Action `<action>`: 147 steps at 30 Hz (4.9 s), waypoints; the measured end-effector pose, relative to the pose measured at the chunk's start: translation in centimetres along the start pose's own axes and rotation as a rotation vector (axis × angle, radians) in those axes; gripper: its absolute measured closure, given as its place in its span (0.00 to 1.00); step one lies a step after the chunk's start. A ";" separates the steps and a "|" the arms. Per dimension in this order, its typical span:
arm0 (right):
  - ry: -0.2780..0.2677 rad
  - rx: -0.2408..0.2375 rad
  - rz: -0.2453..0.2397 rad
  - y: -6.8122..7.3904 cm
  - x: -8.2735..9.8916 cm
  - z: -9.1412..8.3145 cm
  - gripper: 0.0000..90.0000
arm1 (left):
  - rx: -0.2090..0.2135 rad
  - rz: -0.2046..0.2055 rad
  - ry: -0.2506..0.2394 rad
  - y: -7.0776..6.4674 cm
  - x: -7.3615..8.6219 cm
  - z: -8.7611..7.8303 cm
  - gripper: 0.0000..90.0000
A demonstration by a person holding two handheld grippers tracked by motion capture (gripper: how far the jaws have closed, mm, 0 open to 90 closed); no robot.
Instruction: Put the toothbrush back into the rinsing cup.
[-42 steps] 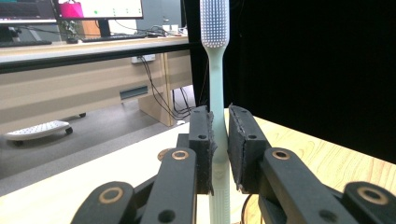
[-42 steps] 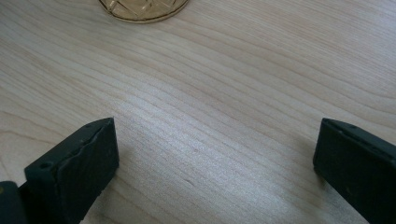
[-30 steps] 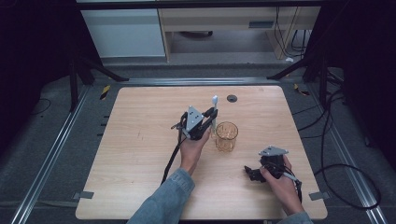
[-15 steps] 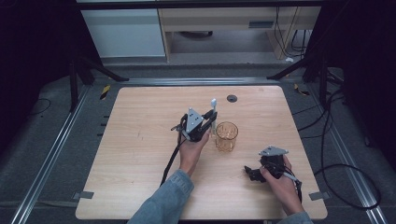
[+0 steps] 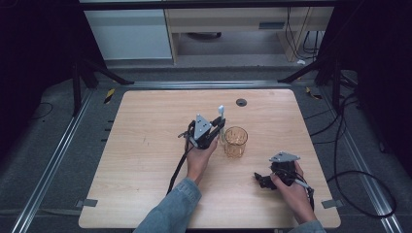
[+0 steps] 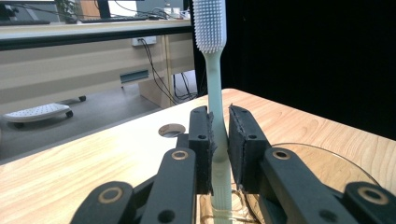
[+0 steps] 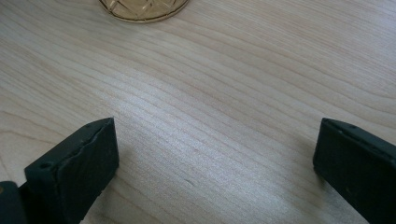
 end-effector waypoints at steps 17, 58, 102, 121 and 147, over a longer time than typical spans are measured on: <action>-0.001 -0.002 0.001 0.0 0.0 0.0 0.01 | 0.000 0.000 0.026 0.0 0.8 0.0 0.88; -0.001 -0.005 0.004 0.0 0.0 0.0 0.00 | 0.003 -0.016 0.044 -0.4 1.5 0.0 0.81; 0.000 -0.004 0.003 0.0 0.0 0.0 0.00 | 0.063 0.022 0.117 0.2 -1.1 -2.3 0.33; -0.001 -0.003 0.001 0.0 0.0 0.0 0.00 | 0.105 0.036 0.309 0.1 -1.4 -3.5 0.12; 0.000 -0.003 0.004 0.0 0.0 0.0 0.00 | -0.018 0.011 0.457 6.8 0.6 -9.6 0.08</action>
Point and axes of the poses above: each handheld gripper's, and its own axes: z roughly forward along the jaws, x roughly out of its underside, y roughly to its left, the point moved 3 cm from there along z, roughly forward along the jaws, and after that the axes turned 2 degrees about -y, right-handed, at the moved point
